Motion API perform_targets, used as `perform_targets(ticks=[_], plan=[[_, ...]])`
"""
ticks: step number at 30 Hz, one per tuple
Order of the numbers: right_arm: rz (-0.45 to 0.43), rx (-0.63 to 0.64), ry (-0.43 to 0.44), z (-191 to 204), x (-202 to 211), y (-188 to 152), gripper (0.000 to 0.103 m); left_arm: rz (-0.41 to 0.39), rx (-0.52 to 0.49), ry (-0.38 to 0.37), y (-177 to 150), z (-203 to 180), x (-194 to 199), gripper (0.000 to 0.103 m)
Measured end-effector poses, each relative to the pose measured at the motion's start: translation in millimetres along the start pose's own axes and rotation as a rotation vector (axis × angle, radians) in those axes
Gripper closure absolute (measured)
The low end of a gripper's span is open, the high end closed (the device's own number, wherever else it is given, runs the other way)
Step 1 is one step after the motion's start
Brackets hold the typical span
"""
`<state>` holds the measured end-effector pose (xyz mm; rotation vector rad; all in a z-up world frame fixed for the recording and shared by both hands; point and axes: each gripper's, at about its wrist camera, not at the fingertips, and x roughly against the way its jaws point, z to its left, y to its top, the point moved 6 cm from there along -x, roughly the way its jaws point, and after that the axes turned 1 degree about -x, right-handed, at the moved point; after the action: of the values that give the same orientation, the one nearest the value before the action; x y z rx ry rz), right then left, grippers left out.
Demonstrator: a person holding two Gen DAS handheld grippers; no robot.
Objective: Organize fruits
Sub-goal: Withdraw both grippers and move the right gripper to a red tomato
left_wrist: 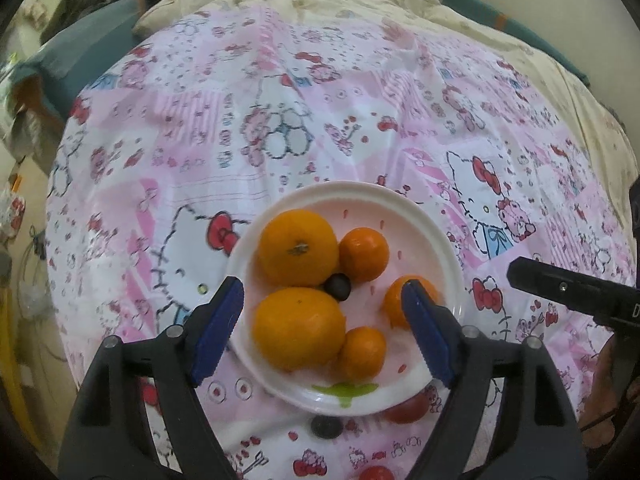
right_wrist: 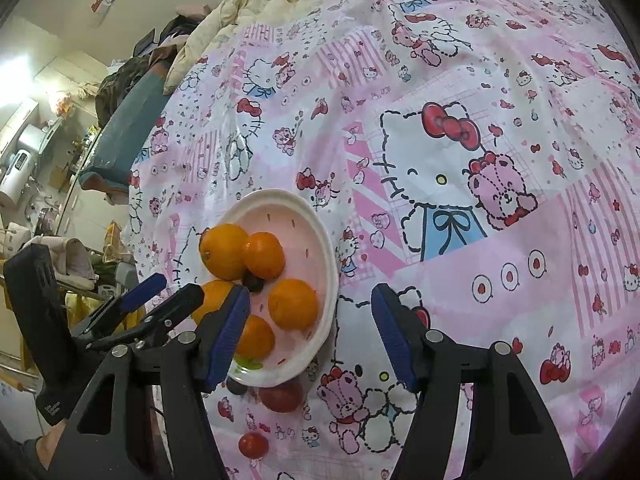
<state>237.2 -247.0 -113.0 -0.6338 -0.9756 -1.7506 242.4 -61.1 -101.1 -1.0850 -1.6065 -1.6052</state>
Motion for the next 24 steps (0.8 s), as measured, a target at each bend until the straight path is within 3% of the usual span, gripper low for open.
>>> perform_targets(ticks=[8,24], plan=[[-0.016,0.03,0.003,19.1,21.5,-24.9,0.037,-0.017,0.017,0.056,-18.4,22.9,31.2,0.025],[-0.011,0.009,0.019,25.2,45.1,-78.7,0.037,-0.002,0.126,0.04,-77.3,52.5,77.2,0.025]])
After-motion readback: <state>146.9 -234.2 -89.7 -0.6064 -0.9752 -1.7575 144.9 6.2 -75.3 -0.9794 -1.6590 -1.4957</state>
